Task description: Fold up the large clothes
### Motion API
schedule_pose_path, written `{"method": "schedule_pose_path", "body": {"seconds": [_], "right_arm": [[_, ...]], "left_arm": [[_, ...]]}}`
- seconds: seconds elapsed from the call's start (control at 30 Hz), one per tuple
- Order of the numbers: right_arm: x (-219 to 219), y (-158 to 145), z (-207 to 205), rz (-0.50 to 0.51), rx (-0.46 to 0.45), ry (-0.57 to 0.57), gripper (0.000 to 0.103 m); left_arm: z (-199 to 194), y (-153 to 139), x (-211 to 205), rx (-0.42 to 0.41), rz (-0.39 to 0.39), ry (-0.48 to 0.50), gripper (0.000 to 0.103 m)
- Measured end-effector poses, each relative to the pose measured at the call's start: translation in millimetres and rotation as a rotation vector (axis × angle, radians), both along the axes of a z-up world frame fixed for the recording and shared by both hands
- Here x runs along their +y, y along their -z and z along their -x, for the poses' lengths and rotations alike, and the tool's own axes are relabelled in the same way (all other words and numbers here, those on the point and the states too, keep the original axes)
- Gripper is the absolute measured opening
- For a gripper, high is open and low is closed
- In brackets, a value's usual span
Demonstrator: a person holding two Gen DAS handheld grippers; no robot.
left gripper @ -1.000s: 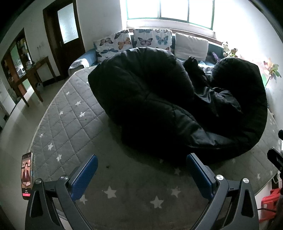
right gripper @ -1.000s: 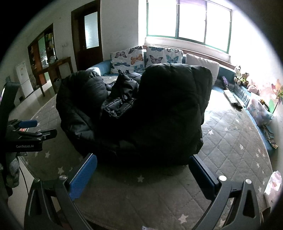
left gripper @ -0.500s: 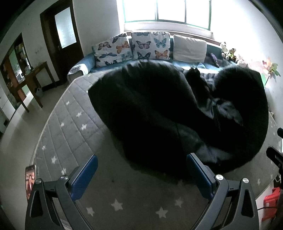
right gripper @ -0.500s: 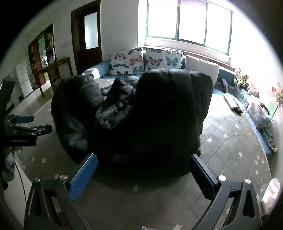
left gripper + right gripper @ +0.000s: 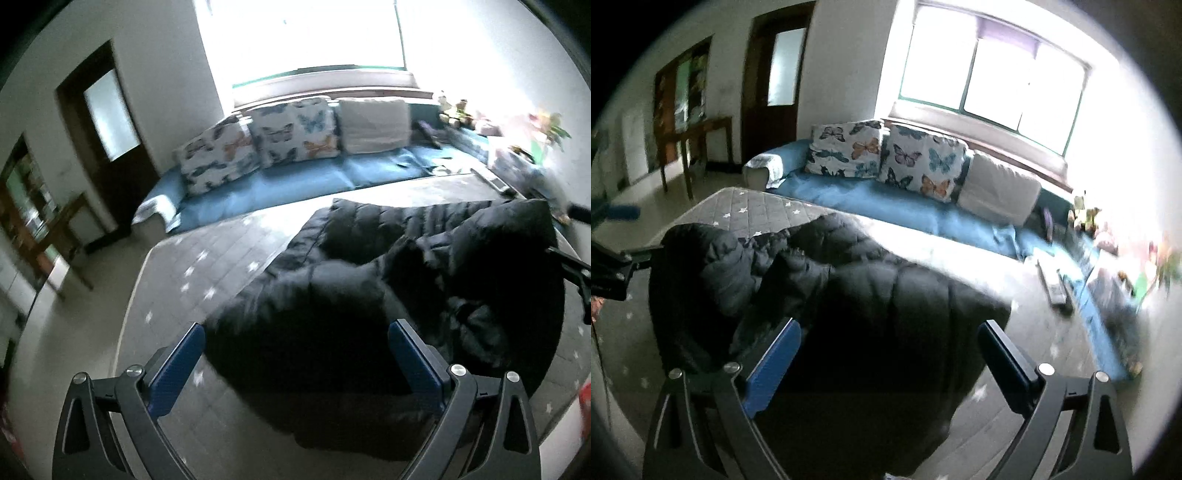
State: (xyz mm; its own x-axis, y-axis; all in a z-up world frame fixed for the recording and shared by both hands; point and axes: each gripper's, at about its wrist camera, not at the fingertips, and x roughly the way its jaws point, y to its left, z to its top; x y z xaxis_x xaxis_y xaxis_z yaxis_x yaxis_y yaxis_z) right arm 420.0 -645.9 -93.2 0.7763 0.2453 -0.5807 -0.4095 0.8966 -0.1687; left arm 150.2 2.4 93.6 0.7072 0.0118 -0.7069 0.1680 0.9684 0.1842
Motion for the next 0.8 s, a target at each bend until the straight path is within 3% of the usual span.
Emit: {"method": "schedule_pose_path", "body": {"seconds": [0.1, 0.2, 0.27, 0.3, 0.37, 0.4, 0.43, 0.47, 0.53, 0.57, 0.6, 0.63, 0.67, 0.8], "right_arm": [[14, -2, -10, 0.077, -0.024, -0.063, 0.103], [26, 9, -26, 0.155, 0.009, -0.103, 0.101], [30, 19, -37, 0.201, 0.030, -0.114, 0.085], [32, 26, -42, 0.227, 0.052, -0.108, 0.081], [31, 35, -46, 0.250, 0.067, -0.097, 0.071], [29, 35, -45, 0.261, 0.061, -0.091, 0.067], [27, 36, -43, 0.262, 0.055, -0.084, 0.056], [23, 31, -40, 0.249, 0.052, -0.083, 0.047], [17, 24, -36, 0.216, 0.061, -0.083, 0.037], [11, 19, -31, 0.193, 0.061, -0.076, 0.034], [8, 15, -29, 0.181, 0.060, -0.074, 0.033], [2, 10, -22, 0.160, 0.055, -0.071, 0.031], [-1, 8, -20, 0.142, 0.051, -0.071, 0.030], [-20, -6, 8, 0.054, 0.026, -0.089, 0.028]], "left_arm": [[-17, -3, -6, 0.031, -0.023, 0.102, 0.103], [-37, 7, -12, 0.086, -0.052, 0.172, 0.103], [-51, 20, -17, 0.134, -0.057, 0.197, 0.103], [-57, 27, -20, 0.146, -0.070, 0.209, 0.102], [-66, 41, -22, 0.165, -0.065, 0.211, 0.093], [-69, 44, -23, 0.171, -0.053, 0.216, 0.082], [-70, 46, -23, 0.172, -0.040, 0.218, 0.071], [-72, 48, -22, 0.166, -0.030, 0.219, 0.068], [-67, 47, -20, 0.145, -0.042, 0.219, 0.043], [-67, 47, -21, 0.135, -0.046, 0.216, 0.037], [-63, 46, -19, 0.136, -0.032, 0.220, 0.017], [-59, 43, -17, 0.150, 0.003, 0.233, 0.005], [-52, 40, -13, 0.150, 0.027, 0.229, 0.005], [-15, 25, -3, 0.080, -0.013, 0.235, 0.005]]}}
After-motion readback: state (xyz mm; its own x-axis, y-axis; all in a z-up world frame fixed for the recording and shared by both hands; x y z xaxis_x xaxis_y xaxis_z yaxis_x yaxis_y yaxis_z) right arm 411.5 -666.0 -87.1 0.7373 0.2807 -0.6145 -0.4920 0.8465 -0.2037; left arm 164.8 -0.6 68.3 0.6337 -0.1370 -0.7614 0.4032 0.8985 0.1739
